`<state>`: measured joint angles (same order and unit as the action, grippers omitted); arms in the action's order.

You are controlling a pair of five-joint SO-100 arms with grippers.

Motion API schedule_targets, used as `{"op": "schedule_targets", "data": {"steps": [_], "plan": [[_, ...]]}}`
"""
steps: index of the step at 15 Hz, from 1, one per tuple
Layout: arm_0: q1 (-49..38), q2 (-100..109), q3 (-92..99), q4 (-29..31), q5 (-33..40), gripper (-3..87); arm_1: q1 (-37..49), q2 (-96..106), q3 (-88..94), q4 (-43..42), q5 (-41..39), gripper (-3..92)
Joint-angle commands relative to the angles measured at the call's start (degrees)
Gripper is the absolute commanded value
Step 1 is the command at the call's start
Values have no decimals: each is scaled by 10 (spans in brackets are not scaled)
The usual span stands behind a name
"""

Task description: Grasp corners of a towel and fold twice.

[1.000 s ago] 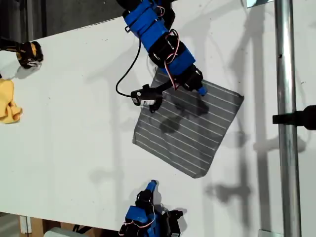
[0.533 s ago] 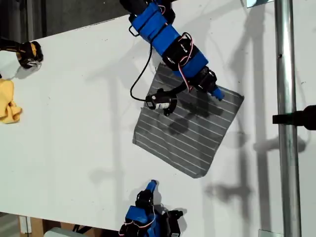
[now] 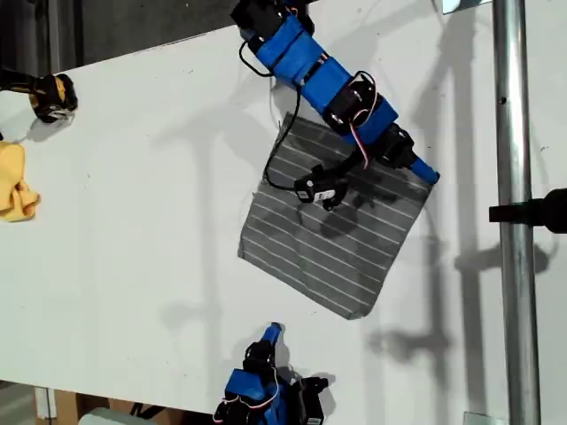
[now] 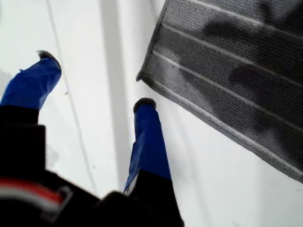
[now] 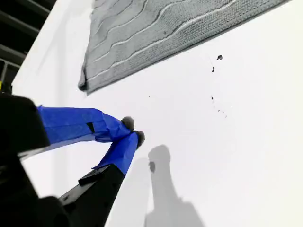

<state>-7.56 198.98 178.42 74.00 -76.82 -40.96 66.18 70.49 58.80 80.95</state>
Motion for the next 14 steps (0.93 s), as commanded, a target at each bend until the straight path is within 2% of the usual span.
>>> {"op": "schedule_targets", "data": {"steps": [1,8,14], "plan": [[2,3,3,3,-2,-15,6,-19,-15,9,0,356],[-2,3,3,3,-1,-15,25,-138,-105,31,-18,355],[-2,3,3,2,3,-15,35,-318,-171,-2,-11,308]]}}
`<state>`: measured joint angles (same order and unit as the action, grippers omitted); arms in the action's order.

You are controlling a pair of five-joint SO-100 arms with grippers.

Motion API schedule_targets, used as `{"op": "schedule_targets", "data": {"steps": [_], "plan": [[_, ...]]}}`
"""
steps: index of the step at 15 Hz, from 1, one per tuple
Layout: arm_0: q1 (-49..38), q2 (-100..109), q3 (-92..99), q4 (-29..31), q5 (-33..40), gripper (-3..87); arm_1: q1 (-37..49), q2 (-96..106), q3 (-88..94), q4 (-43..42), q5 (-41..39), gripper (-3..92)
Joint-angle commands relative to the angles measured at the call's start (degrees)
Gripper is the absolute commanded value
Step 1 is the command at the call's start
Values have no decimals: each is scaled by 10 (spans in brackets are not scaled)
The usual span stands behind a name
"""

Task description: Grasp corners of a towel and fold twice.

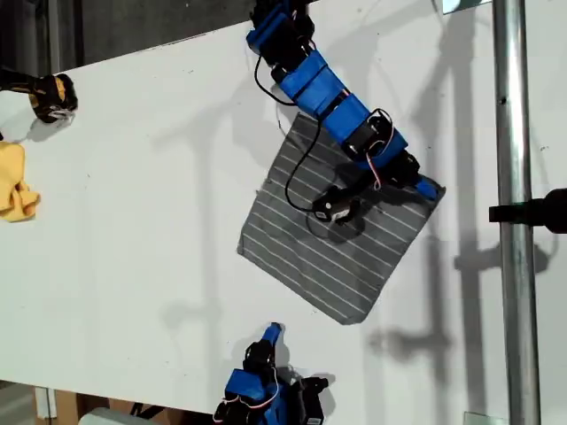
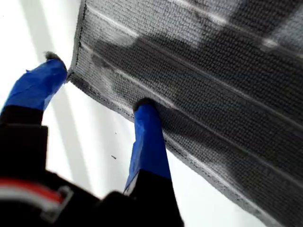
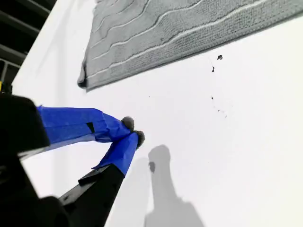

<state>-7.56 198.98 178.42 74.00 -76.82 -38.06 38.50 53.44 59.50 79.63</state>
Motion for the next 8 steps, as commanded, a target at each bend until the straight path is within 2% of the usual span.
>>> {"op": "schedule_targets", "data": {"steps": [1,4,5,8], "plan": [[-1,3,3,2,4,-15,9,-64,-1,-10,5,297],[3,3,3,2,2,-15,17,-73,6,14,12,252],[3,3,3,2,2,-15,18,-74,6,27,18,181],[2,3,3,2,3,-15,22,-83,18,59,33,170]]}}
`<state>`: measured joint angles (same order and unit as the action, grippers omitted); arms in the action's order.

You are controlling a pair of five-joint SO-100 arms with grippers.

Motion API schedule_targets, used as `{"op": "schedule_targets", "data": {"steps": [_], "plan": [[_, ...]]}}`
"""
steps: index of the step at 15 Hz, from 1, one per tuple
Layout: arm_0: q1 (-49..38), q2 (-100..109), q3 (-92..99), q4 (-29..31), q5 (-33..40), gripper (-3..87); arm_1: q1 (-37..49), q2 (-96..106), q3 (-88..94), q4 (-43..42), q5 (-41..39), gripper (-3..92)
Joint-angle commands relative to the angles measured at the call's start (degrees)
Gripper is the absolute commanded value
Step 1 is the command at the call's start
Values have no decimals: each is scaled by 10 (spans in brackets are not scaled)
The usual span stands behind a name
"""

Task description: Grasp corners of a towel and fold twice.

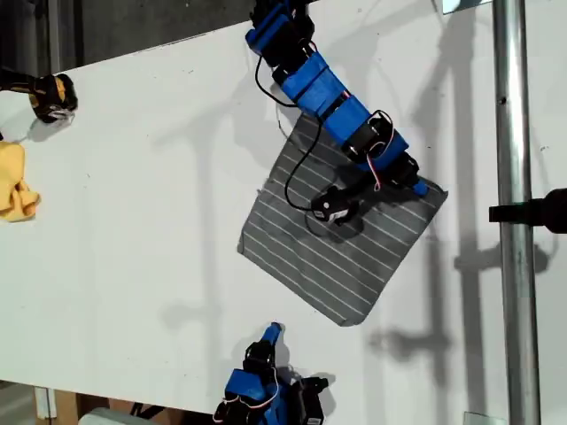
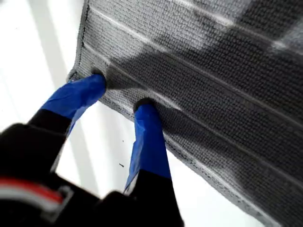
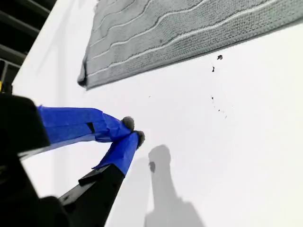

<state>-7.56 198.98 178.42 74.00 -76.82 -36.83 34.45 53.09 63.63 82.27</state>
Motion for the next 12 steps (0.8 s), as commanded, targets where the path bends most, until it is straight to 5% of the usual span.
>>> {"op": "schedule_targets", "data": {"steps": [1,12], "plan": [[3,3,3,2,3,-15,11,-45,26,33,14,164],[1,3,3,2,6,-15,3,50,201,76,106,220]]}}
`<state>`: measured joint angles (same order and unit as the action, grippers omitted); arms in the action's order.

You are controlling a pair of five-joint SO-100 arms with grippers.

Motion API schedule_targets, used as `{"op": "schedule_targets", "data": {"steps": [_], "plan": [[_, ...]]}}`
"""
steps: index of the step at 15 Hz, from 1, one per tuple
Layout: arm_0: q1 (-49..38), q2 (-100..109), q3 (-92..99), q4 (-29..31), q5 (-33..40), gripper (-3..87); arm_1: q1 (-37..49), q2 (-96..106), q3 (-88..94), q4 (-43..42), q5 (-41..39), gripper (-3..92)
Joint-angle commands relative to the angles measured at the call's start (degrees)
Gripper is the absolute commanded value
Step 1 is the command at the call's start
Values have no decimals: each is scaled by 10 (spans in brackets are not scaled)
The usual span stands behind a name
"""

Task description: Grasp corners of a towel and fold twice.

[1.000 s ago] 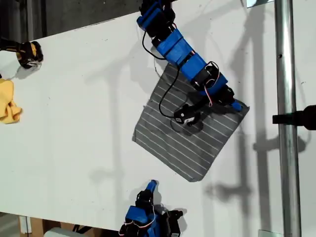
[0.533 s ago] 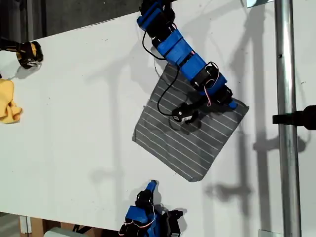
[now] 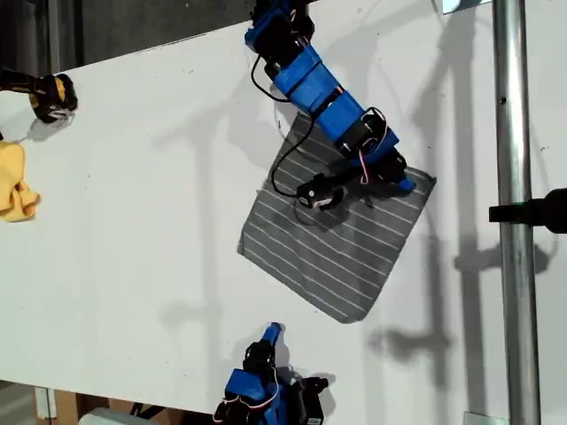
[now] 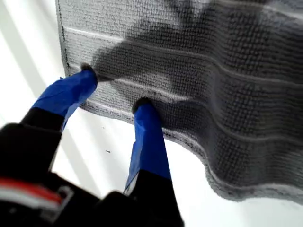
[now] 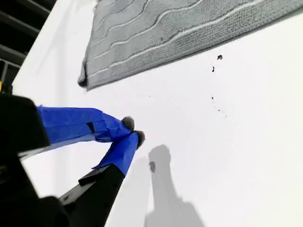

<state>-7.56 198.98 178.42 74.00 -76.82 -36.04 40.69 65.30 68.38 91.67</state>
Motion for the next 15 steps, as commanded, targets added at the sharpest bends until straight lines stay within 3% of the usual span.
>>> {"op": "schedule_targets", "data": {"steps": [1,9,15], "plan": [[1,3,3,2,6,-15,-7,8,111,15,24,221],[2,3,3,2,5,-15,-11,34,185,25,55,208],[2,3,3,2,5,-15,-22,74,222,84,63,114]]}}
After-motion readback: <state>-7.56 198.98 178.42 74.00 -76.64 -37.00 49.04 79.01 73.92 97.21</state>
